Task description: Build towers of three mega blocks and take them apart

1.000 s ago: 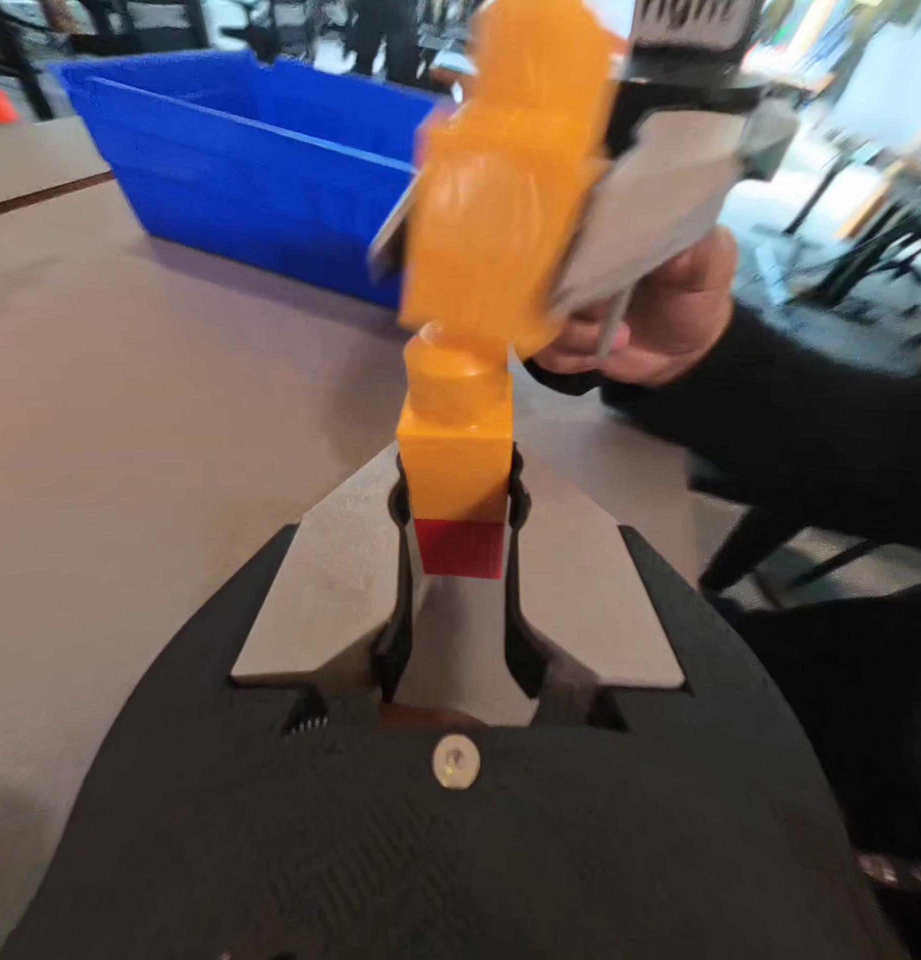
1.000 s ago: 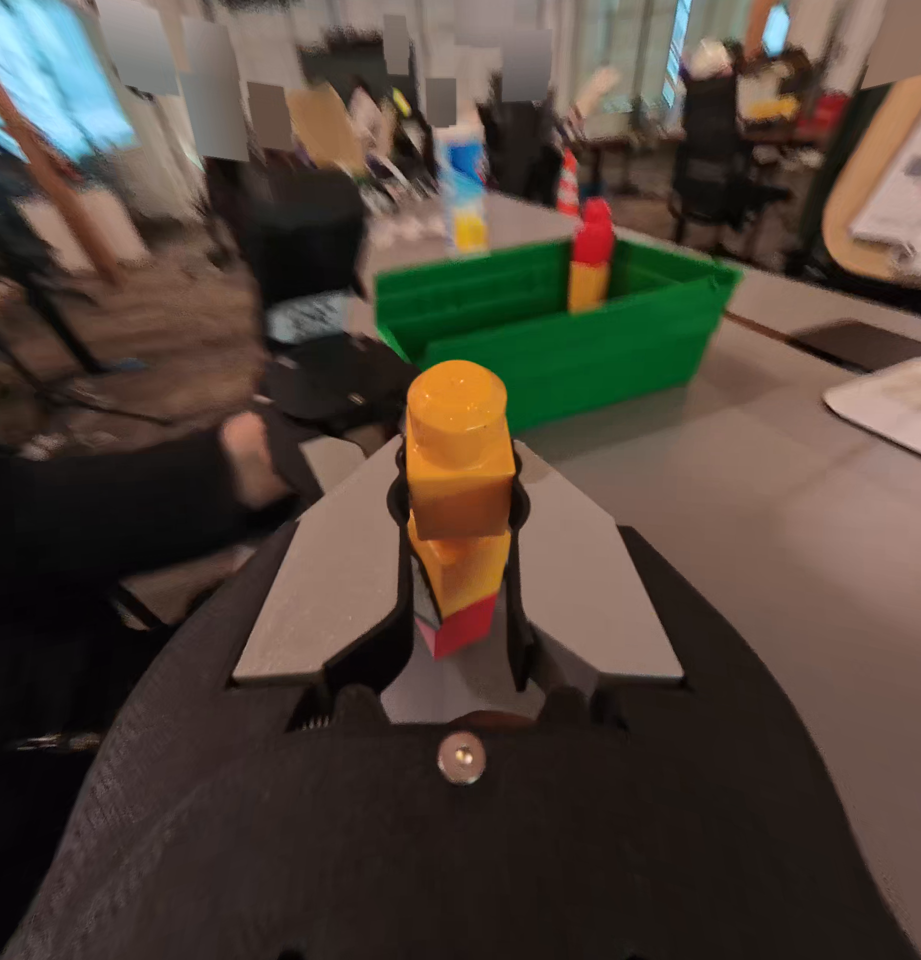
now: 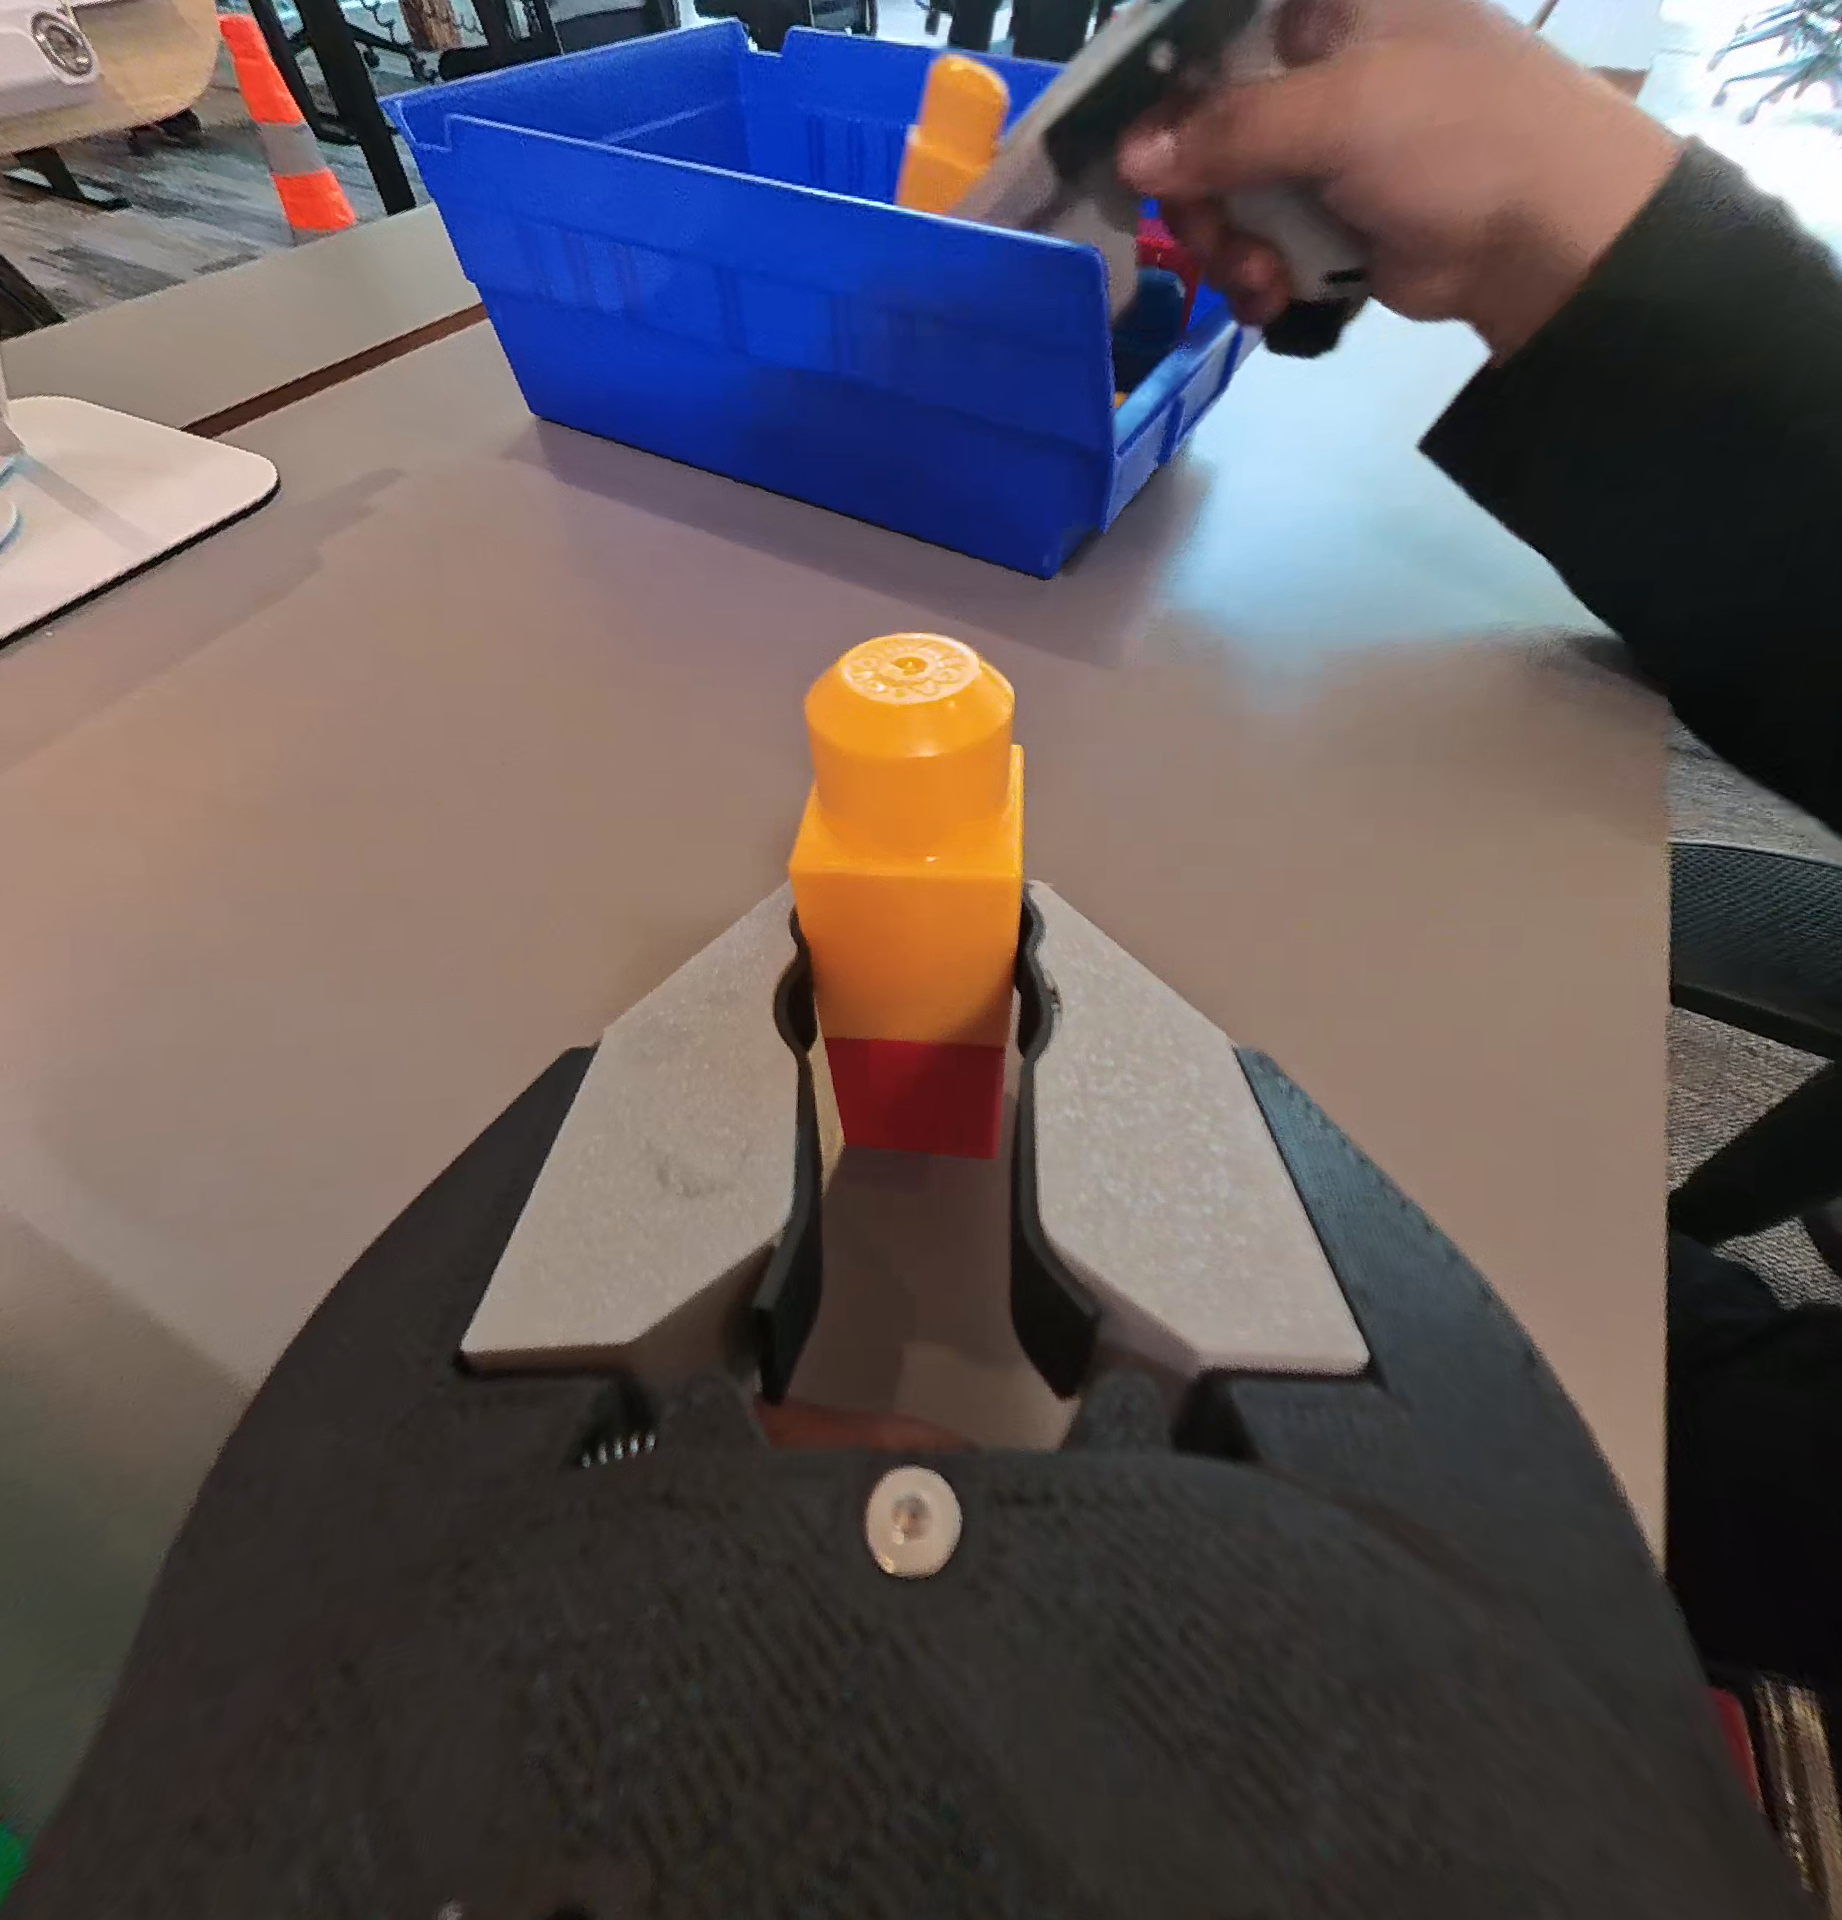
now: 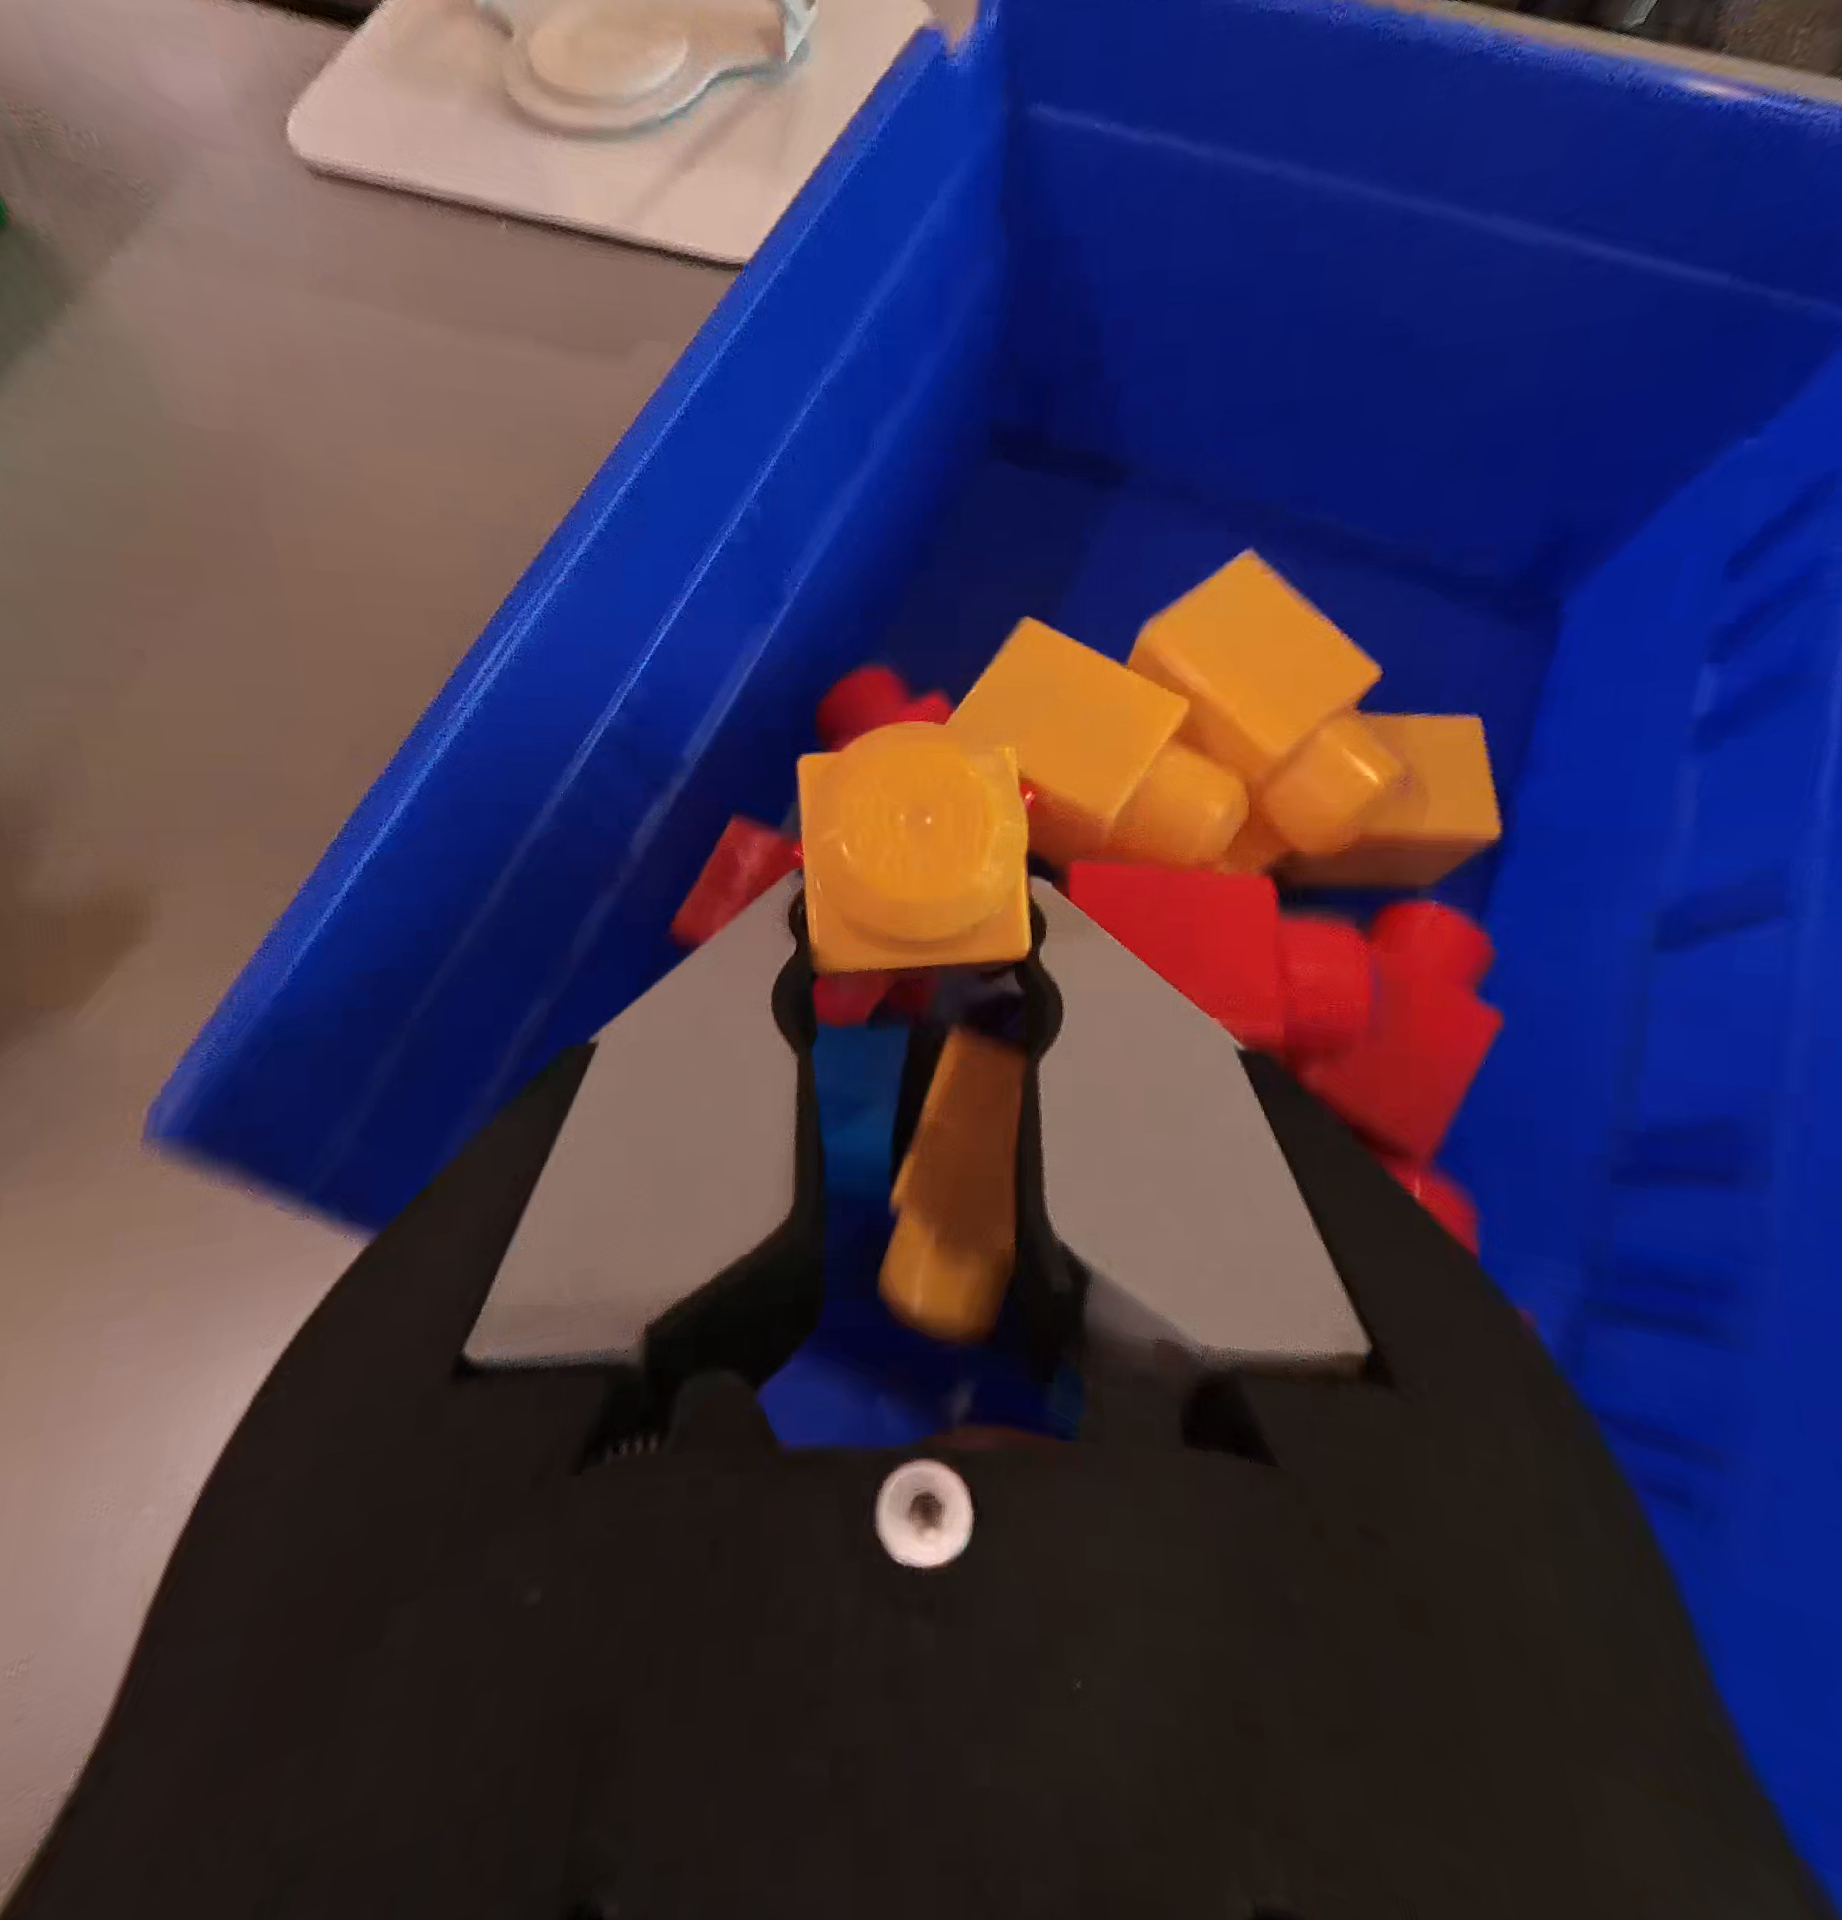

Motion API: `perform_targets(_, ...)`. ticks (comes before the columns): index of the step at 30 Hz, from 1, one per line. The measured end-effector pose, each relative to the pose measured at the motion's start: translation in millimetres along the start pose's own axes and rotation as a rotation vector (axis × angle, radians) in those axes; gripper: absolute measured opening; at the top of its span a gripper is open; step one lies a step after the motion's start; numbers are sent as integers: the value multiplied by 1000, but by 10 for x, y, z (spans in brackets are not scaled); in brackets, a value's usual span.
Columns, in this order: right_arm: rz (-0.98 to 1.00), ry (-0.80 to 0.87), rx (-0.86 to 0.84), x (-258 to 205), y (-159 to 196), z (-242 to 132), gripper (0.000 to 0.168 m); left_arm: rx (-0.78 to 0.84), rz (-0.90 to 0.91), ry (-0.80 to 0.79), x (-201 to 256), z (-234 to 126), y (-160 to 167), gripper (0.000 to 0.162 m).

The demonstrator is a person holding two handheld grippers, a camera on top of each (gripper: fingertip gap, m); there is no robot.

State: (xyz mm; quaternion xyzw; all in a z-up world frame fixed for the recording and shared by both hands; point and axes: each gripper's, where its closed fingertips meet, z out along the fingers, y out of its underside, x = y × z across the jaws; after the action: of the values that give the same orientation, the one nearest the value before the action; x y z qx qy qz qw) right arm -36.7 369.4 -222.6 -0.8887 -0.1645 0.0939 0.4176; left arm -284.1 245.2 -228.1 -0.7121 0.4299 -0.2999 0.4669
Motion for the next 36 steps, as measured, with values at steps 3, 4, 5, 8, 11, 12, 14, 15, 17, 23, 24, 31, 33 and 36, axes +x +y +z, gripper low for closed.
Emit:
perform_targets(3,22,108,-33,316,-240,256,36,-4,0,-6,-8,6,4,34)
perform_targets(4,1,173,-46,422,-304,285,37,0,-3,-7,-14,3,-1,34)
perform_targets(5,-5,247,-49,516,-374,264,40,3,-4,-10,-23,-2,-6,34)
perform_targets(8,24,181,99,205,-671,66,61,22,0,-17,-35,-21,-40,34)
perform_targets(11,-9,144,242,-165,-789,-206,66,33,-2,-10,-23,-29,-57,34)
perform_targets(12,-28,94,255,-347,-774,-263,67,35,-3,-11,-24,-33,-58,34)
perform_targets(14,-52,-115,291,-905,-743,-386,69,50,4,-16,-25,-48,-81,34)
perform_targets(15,-76,-286,324,-1300,-736,-487,69,63,9,-18,-25,-59,-106,34)
perform_targets(17,-116,-603,321,-2047,-695,-735,74,93,14,-8,-4,-85,-164,34)
perform_targets(23,-340,-603,222,-2880,-380,-615,76,191,108,2,103,-182,-329,34)
perform_targets(24,-350,-581,230,-2924,-382,-570,76,192,119,-1,114,-180,-331,34)
perform_targets(31,-457,-612,213,-3184,-251,-481,27,150,127,-11,111,-140,-272,34)
perform_targets(33,-457,-607,240,-3195,-298,-524,27,192,110,-2,126,-170,-341,35)
perform_targets(36,-381,-671,302,-3195,-416,-673,27,246,64,22,134,-215,-409,39)
